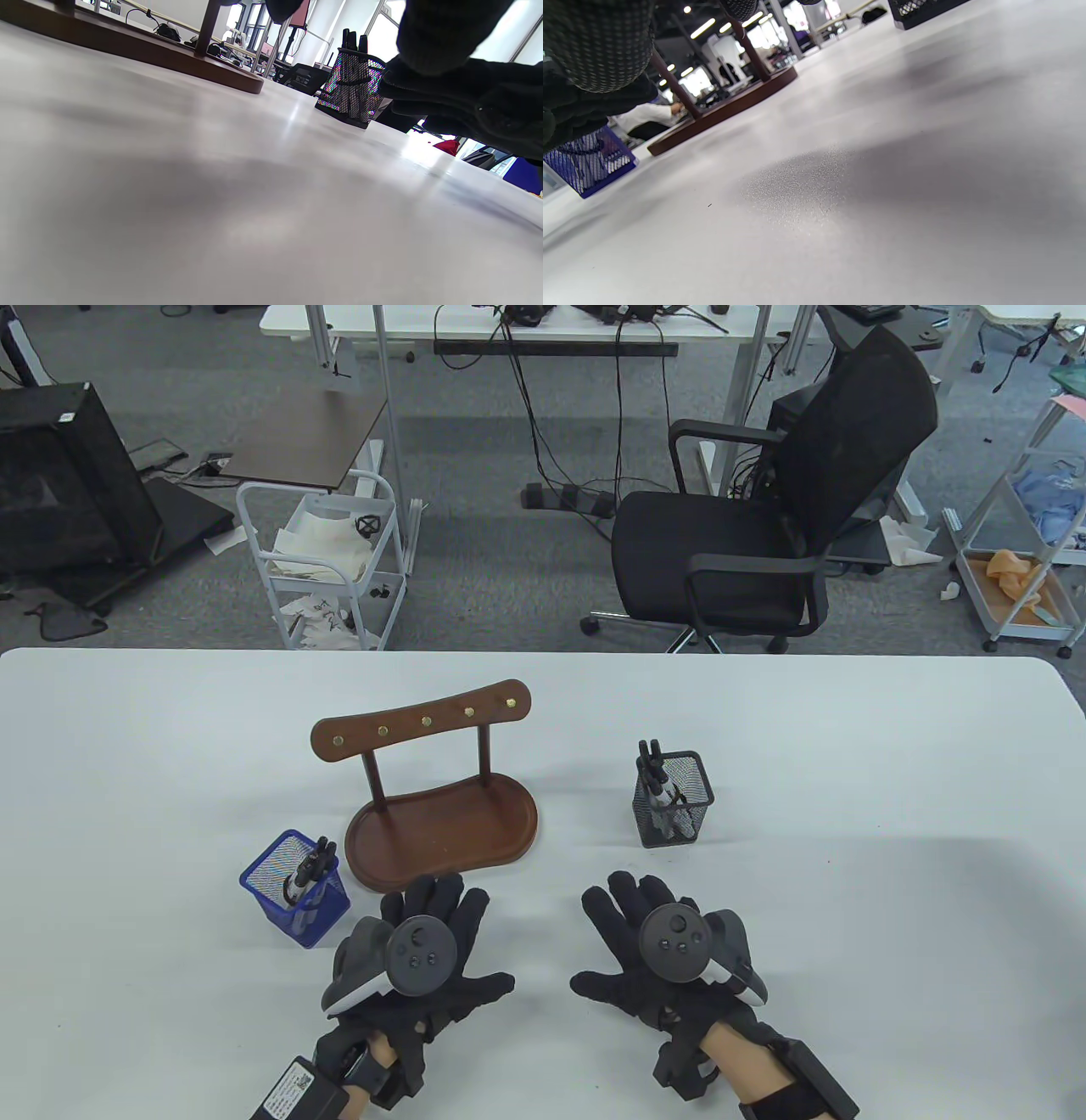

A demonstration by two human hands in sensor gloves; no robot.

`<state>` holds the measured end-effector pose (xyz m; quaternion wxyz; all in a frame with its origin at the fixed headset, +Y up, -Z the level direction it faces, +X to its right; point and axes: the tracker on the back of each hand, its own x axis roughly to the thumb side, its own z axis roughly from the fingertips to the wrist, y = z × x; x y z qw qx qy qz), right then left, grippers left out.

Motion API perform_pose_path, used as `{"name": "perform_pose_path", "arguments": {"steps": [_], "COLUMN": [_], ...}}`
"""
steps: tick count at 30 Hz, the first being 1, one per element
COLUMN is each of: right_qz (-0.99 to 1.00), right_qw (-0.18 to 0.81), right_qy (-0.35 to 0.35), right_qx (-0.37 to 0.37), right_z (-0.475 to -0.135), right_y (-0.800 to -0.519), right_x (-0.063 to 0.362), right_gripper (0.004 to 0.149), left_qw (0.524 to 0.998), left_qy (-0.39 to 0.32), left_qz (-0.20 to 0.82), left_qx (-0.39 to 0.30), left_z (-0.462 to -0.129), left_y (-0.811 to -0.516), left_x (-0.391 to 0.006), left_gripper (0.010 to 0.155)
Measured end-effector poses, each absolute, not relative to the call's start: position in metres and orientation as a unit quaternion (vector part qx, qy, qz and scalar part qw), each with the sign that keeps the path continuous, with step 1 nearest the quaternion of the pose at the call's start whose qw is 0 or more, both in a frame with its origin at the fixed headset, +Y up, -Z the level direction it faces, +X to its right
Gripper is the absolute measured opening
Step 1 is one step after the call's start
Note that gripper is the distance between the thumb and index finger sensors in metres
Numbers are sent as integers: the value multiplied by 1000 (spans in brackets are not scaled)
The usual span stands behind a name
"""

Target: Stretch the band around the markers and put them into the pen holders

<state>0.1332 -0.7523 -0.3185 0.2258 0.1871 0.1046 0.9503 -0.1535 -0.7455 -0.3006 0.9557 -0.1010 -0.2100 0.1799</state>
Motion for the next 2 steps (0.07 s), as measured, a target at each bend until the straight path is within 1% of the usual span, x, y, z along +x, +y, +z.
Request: {"name": "perform_pose_path", "arguments": {"steps": [2], "right_qz": [951], "right_qw": [224], "right_qy": [103], "right_qx": [188], "right_z": [-318], "right_y": [-752], "right_x": [133], "right_gripper": [91], "left_qw": [955], "left_qy": [-210], "left_qz": [183], "left_qx": [-102], "left_z": [-300], "left_y": [-746], "left_x": [-153], "left_gripper": [98]}}
